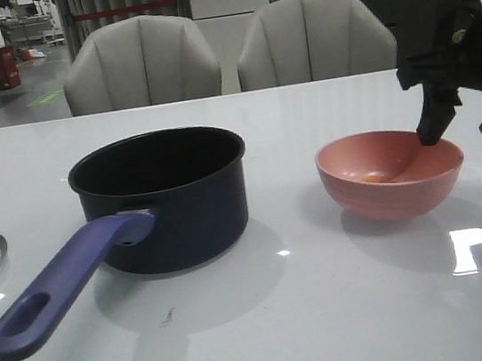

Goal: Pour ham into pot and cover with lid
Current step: 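Lift the pink bowl and carry it over the saucepan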

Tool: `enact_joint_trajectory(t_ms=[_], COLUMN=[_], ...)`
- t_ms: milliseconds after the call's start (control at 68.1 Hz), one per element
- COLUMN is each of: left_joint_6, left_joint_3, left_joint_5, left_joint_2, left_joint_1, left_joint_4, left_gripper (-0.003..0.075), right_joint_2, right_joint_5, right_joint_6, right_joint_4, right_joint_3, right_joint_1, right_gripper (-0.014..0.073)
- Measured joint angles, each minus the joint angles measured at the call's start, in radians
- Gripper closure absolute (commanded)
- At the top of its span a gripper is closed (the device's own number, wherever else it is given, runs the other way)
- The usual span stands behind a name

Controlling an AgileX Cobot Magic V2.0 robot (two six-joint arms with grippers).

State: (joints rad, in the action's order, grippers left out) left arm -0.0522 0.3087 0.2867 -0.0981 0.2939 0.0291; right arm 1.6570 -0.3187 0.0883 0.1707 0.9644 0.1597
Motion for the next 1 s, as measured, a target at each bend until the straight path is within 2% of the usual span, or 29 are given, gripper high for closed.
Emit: enact_joint_trajectory(t_ms=[73,132,147,162,176,191,206,294,661,852,999], left_joint_6=[0.000,0.000,0.000,0.000,0.000,0.000,0.000,0.000,0.000,0.000,0.000], left_joint_3=[0.000,0.000,0.000,0.000,0.000,0.000,0.000,0.000,0.000,0.000,0.000], left_joint_5=[0.000,0.000,0.000,0.000,0.000,0.000,0.000,0.000,0.000,0.000,0.000], left_joint_2=[0.000,0.000,0.000,0.000,0.001,0.001,0.001,0.001,0.001,0.001,0.001], left_joint_1=[0.000,0.000,0.000,0.000,0.000,0.000,0.000,0.000,0.000,0.000,0.000], left_joint_4=[0.000,0.000,0.000,0.000,0.000,0.000,0.000,0.000,0.000,0.000,0.000], left_gripper=[0.0191,0.0191,0.0191,0.0191,0.0191,0.0191,0.0191,0.0192,0.0191,0.0191,0.0191], right_joint_2=[0.037,0.074,0.088,0.088,0.104,0.104,0.112,0.130,0.132,0.116,0.115], right_joint_5=[0.000,-0.001,-0.002,-0.002,-0.004,-0.004,-0.004,-0.006,-0.043,-0.210,-0.334], right_joint_6=[0.000,0.000,0.000,0.000,0.000,0.000,0.000,0.000,-0.002,-0.020,-0.055], right_joint_4=[0.000,0.000,0.000,0.000,0.000,0.000,0.000,0.000,0.007,0.007,0.002], right_joint_3=[0.016,0.031,0.039,0.039,0.049,0.049,0.054,0.071,0.115,0.270,0.436], right_joint_1=[0.000,0.000,0.000,0.000,0.000,0.000,0.000,0.000,0.000,0.023,0.110], right_gripper=[0.0158,0.0238,0.0284,0.0284,0.0330,0.0330,0.0375,0.0473,0.0458,0.0458,0.0458])
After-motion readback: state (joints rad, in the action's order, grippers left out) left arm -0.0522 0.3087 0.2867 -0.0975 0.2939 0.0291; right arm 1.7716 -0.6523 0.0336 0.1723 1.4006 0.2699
